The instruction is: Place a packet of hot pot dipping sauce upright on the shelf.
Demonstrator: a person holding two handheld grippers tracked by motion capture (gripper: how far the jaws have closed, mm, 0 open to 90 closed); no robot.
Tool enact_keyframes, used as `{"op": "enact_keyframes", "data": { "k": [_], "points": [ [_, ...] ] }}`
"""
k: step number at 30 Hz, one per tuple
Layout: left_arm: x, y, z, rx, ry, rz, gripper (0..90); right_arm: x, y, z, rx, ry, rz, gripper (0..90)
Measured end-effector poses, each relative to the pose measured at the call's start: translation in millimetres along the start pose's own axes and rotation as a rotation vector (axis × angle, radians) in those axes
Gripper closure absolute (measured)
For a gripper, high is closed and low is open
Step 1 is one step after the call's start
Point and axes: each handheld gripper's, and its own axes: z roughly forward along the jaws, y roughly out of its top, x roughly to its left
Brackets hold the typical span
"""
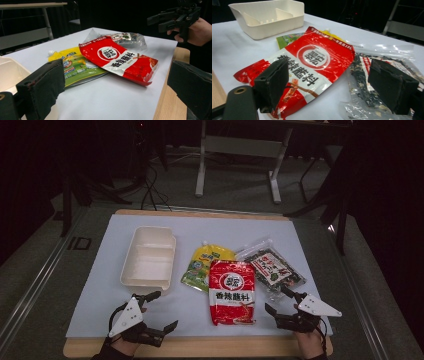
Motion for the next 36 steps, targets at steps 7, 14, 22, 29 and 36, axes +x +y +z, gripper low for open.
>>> {"op": "enact_keyframes", "data": {
  "k": [7, 14, 22, 29, 36],
  "points": [
    [-1.6, 0.2, 1.7, 0.006, -0.005, 0.003, 2.5, 1.6, 5.5, -5.1, 0.020, -0.026, 0.022, 22.4],
    [-5.7, 0.3, 4.9, 0.016, -0.024, 0.007, 2.5, 10.6, 18.7, -15.3, -0.006, -0.099, -0.024, 24.7],
    [-7.5, 0.0, 6.7, 0.022, -0.028, 0.011, 2.5, 7.9, 29.7, -11.5, 0.045, -0.036, 0.017, 25.7],
    [-9.2, -0.3, 7.8, 0.021, -0.036, 0.002, 2.5, 8.1, 39.4, -2.4, 0.031, -0.060, -0.033, 22.9],
    [-8.7, -0.7, 8.1, 0.024, -0.038, -0.002, 2.5, 0.7, 56.6, 9.7, 0.014, -0.027, -0.038, 13.9]
  ]
}}
